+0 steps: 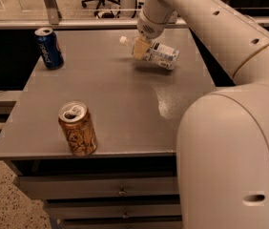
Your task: Place blue plastic bottle upright
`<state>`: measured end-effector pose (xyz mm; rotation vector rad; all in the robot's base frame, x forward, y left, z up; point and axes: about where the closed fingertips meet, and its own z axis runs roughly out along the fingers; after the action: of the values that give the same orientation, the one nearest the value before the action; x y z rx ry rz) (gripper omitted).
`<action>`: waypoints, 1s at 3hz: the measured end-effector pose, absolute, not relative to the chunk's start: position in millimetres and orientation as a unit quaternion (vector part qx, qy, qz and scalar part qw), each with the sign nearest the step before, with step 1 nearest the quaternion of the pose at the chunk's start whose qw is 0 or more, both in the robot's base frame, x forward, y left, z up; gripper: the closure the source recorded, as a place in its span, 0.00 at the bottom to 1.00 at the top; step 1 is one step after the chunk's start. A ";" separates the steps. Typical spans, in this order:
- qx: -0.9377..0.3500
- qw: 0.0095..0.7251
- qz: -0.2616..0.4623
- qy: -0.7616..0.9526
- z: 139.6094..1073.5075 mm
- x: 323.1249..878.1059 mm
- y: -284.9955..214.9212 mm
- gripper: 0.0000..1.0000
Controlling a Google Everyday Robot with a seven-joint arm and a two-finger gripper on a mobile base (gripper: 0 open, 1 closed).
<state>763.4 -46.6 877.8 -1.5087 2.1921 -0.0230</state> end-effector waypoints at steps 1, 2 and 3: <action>-0.549 0.294 0.049 0.781 912.0 750.6 -44.3 1.00; -0.543 0.359 0.111 0.751 945.6 737.4 -42.9 1.00; -0.525 0.424 0.183 0.715 971.0 727.1 -43.8 1.00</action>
Offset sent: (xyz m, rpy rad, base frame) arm -0.0538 -0.0067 0.1305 0.6162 -0.1782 0.1824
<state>727.1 -43.8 971.0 -1.3133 1.7885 0.4581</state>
